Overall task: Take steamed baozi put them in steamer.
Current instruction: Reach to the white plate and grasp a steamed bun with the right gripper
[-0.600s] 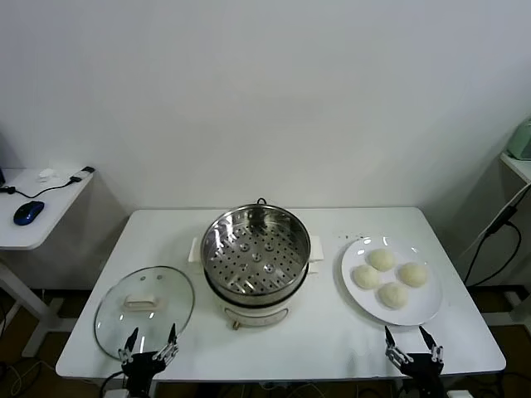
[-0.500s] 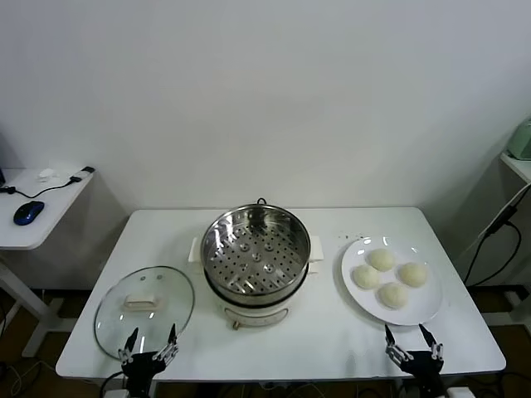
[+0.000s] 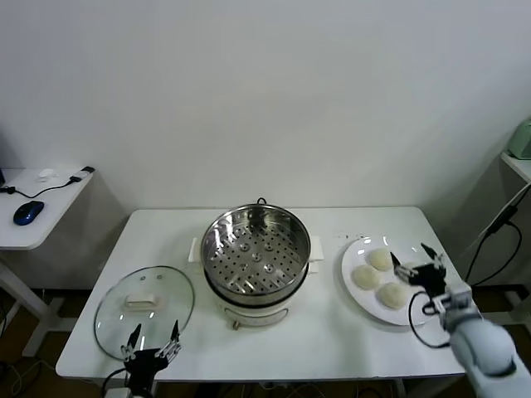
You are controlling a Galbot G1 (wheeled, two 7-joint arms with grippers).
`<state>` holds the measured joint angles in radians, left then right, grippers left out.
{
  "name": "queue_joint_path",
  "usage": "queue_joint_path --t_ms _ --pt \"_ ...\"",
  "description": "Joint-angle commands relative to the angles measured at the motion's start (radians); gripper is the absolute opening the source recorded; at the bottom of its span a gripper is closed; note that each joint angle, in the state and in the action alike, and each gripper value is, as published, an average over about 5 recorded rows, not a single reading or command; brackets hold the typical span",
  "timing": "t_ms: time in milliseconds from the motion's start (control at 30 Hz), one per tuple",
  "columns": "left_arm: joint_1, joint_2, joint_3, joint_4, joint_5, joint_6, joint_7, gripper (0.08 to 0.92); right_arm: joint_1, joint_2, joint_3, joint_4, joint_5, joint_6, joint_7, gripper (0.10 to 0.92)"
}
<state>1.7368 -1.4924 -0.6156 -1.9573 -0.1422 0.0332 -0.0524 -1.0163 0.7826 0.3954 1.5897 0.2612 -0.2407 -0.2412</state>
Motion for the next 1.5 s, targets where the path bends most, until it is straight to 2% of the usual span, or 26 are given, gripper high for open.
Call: queue_joint_path --t_ms 33,167,233,433,567,833,1100,1500 --pt "0.001 -0.001 0.001 0.005 0.002 -0.01 -0.004 0.823 0.671 -0.355 -0.594 -0.341 -0.101 0.063 -0.526 0.823" --pt "-0.001 -0.002 0.0 0.012 0.002 -0.015 -0.008 0.823 1.013 -0.356 -0.991 -0.487 -0.154 0.281 -0.827 0.823" --pt "-0.003 -0.003 0.0 0.017 0.003 -0.017 -0.008 0.823 1.18 -0.33 -1.198 -0.55 -0.162 0.34 -0.93 0.823" --pt "-0.014 -0.006 0.002 0.036 0.002 -0.024 -0.009 0.823 1.476 -0.197 -1.604 -0.68 -0.168 0.378 -1.077 0.823" --pt "-0.021 -0.009 0.003 0.041 0.002 -0.025 -0.009 0.823 1.483 -0.091 -1.663 -0.765 -0.165 0.379 -1.079 0.823" --pt "-0.022 -0.01 -0.006 0.045 -0.001 -0.028 -0.009 0.823 1.335 0.072 -1.569 -0.902 -0.141 0.342 -0.992 0.823" --pt "-0.025 -0.01 -0.006 0.07 -0.001 -0.038 -0.01 0.823 1.203 0.179 -1.457 -1.022 -0.176 0.314 -0.893 0.823" --pt "-0.028 -0.011 -0.003 0.081 -0.001 -0.038 -0.01 0.823 1.128 0.277 -1.359 -1.136 -0.256 0.314 -0.858 0.823"
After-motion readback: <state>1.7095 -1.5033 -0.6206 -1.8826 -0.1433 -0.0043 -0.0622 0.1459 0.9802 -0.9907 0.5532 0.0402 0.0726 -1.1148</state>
